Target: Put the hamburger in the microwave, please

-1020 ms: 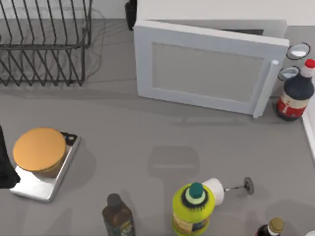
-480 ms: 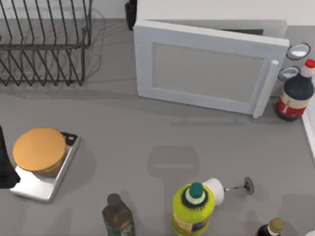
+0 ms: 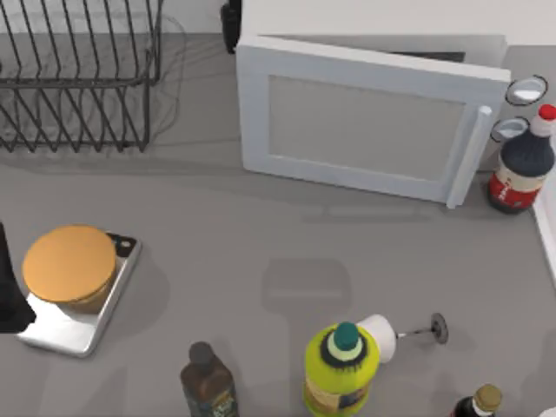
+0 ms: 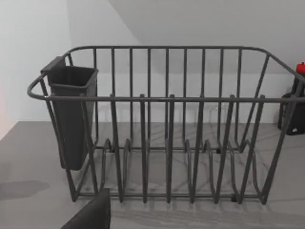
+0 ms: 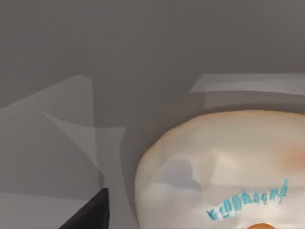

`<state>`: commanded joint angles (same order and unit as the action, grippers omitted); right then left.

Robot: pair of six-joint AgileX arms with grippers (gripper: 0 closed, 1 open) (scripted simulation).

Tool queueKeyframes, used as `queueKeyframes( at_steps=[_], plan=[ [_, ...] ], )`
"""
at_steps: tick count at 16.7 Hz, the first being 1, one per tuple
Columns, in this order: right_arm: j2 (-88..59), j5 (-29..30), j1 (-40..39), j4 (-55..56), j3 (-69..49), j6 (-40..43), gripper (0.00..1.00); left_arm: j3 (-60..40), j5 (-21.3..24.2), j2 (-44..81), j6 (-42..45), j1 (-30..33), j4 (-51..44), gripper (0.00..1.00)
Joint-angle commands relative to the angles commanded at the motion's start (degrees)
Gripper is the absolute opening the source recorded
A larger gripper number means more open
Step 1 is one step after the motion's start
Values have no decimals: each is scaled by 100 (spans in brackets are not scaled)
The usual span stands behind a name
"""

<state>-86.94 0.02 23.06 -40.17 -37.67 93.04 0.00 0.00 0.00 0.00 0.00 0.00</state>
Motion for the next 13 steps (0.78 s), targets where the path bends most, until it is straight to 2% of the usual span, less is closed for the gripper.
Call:
queueKeyframes(
  at_steps=[3, 8, 13],
  plan=[
    [-326, 0, 2, 602, 304, -2, 100, 0, 0, 0, 0, 0, 0, 100],
    [-387, 0, 2, 701, 359, -2, 100, 0, 0, 0, 0, 0, 0, 100],
    [-387, 0, 2, 701, 359, -2, 62, 0, 0, 0, 0, 0, 0, 100]
  ],
)
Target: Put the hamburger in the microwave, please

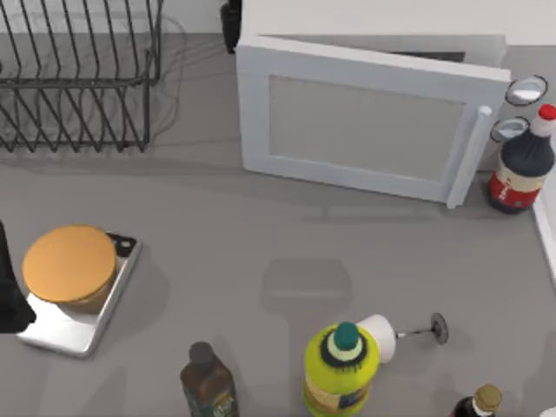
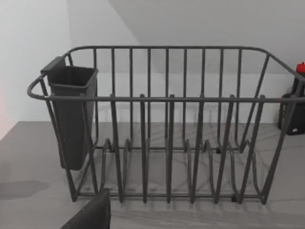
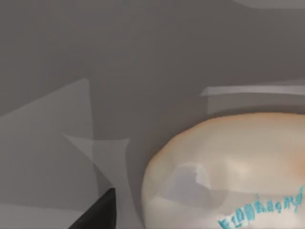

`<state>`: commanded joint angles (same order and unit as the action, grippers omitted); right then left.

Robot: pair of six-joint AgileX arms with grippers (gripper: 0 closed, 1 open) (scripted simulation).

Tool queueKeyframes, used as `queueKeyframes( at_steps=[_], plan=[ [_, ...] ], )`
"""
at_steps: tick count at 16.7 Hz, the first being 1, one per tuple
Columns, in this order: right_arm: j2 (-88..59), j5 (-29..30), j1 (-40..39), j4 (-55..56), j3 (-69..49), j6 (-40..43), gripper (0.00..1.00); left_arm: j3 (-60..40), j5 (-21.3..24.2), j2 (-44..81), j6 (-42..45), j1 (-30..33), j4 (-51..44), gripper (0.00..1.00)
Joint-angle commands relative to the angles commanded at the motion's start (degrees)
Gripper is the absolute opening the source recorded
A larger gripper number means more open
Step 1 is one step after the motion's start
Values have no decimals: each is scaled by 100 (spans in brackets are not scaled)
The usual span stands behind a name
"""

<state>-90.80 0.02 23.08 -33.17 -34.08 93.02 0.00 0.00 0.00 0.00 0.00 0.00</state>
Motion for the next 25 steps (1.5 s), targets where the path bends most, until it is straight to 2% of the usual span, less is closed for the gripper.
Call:
queueKeyframes(
  at_steps=[8, 16, 17, 21, 25],
  plan=[
    [0, 0, 0, 0, 0, 0, 2, 0, 0, 0, 0, 0, 0, 100],
    [0, 0, 0, 0, 0, 0, 0, 0, 0, 0, 0, 0, 0, 100],
    [402, 74, -31, -622, -272, -188, 0, 0, 0, 0, 0, 0, 0, 100],
    [552, 76, -26, -1047, -598, -127, 0, 0, 0, 0, 0, 0, 0, 100],
    [946, 76, -18, -2324, -1281, -96, 0, 0, 0, 0, 0, 0, 0, 100]
  ],
)
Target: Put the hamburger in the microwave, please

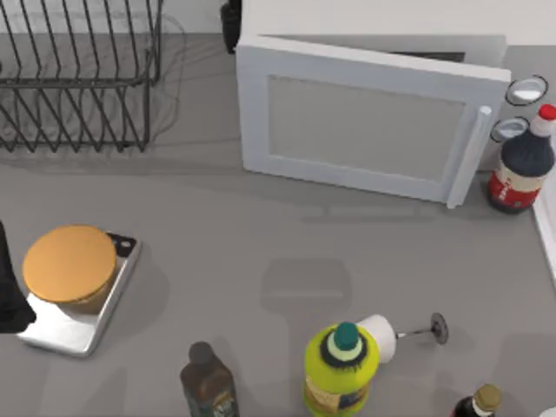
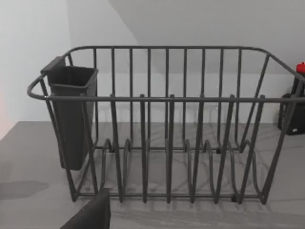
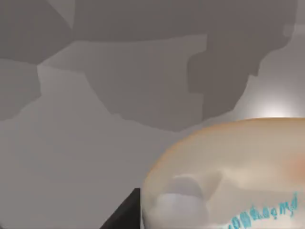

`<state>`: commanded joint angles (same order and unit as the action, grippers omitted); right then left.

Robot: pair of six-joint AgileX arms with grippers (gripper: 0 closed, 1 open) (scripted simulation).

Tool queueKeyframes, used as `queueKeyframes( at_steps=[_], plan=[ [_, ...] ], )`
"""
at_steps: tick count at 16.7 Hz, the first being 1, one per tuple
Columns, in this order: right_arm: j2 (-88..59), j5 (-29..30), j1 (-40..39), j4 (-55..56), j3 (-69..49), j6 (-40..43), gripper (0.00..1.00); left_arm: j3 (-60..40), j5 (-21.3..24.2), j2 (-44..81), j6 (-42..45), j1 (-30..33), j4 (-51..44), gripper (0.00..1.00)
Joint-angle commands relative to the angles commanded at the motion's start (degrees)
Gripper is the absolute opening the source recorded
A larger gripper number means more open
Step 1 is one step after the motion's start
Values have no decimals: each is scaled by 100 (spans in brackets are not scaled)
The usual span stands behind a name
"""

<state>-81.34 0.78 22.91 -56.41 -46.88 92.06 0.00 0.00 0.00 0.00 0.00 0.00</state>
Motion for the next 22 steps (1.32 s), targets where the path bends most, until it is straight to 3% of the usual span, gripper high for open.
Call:
queueKeyframes(
  at_steps=[5, 13, 17, 22],
  plan=[
    [443, 0, 13, -930, -629, -48, 0, 0, 0, 0, 0, 0, 0, 100],
    [380, 187, -342, -573, -865, -412, 0, 0, 0, 0, 0, 0, 0, 100],
    [102, 752, -1449, 742, -1546, -1718, 0, 0, 0, 0, 0, 0, 0, 100],
    [-758, 1657, -3226, 3395, -2294, -4290, 0, 0, 0, 0, 0, 0, 0, 100]
  ],
)
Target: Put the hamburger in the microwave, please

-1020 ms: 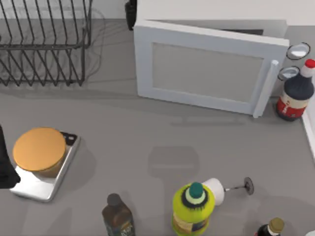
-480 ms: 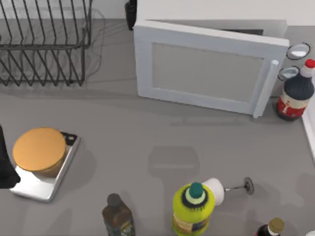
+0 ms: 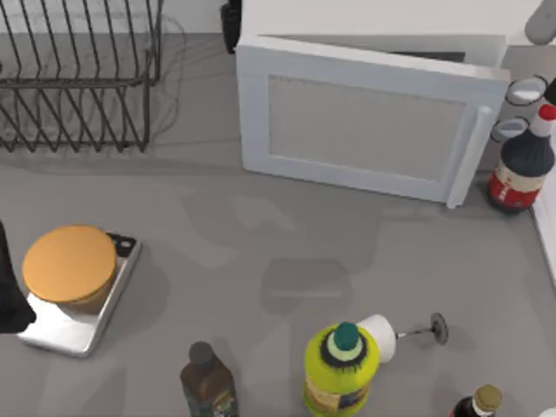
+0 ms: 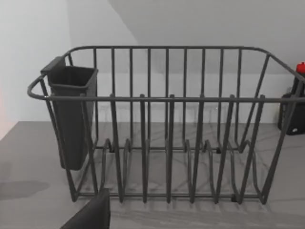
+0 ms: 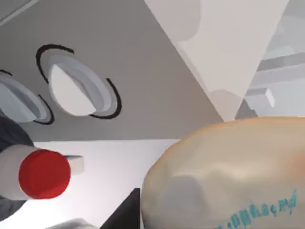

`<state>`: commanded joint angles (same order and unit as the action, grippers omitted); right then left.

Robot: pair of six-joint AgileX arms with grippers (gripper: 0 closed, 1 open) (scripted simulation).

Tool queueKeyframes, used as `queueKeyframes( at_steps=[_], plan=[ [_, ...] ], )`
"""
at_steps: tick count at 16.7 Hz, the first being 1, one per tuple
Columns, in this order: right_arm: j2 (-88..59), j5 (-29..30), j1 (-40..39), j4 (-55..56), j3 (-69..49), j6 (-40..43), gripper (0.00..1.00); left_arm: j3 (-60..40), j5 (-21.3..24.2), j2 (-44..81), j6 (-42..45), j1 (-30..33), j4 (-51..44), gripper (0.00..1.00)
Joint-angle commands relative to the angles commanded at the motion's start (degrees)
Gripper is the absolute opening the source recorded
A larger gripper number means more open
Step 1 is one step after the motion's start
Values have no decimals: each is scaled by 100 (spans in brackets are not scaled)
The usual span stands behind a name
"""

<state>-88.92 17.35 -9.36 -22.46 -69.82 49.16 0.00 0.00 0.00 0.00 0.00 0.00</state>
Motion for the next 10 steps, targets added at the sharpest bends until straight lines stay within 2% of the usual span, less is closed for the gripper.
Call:
queueKeyframes(
  at_steps=[5, 10],
  plan=[
    [-1482, 865, -1508, 2804, -35, -2878, 0, 0, 0, 0, 0, 0, 0, 100],
    [-2834, 1494, -2389, 4801, 331, -5191, 0, 0, 0, 0, 0, 0, 0, 100]
  ],
)
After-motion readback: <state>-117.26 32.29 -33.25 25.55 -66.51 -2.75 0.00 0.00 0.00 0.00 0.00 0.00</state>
